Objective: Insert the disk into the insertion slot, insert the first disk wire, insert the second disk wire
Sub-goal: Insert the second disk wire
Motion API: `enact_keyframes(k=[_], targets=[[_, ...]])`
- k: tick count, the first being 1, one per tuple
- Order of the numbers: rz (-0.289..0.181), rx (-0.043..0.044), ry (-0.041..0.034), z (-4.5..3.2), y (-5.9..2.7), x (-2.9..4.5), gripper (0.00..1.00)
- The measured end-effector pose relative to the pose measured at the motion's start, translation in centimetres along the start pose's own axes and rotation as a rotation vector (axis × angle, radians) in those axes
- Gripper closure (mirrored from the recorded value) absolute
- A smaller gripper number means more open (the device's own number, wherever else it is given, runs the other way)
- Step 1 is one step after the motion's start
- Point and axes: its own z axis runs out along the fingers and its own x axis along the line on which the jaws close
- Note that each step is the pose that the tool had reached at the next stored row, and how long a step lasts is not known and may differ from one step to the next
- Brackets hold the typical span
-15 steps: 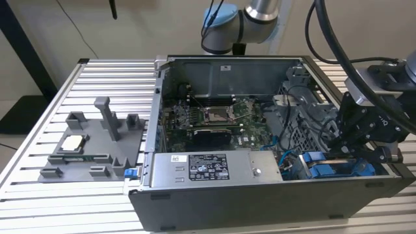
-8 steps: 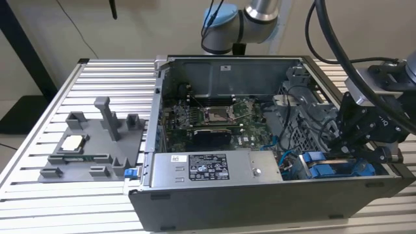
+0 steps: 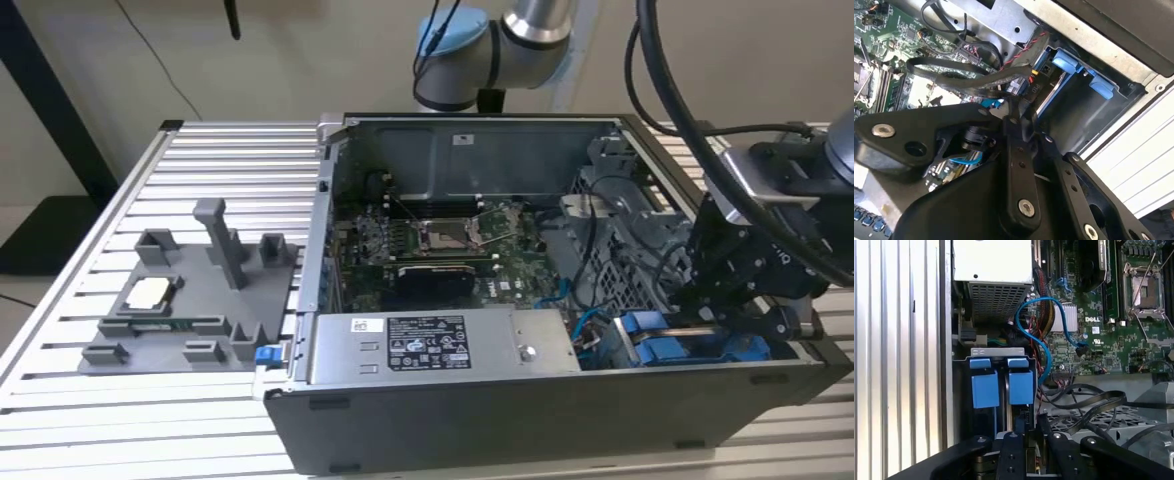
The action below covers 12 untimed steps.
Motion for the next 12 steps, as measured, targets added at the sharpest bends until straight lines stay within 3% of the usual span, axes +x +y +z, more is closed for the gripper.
enact_keyframes(k=[1, 12], targets=[[0.000, -0.0003, -0.0020, -0.35, 0.04, -0.06, 0.76], [0.002, -0.0005, -0.0025, -5.07, 0.57, -0.91, 0.76]])
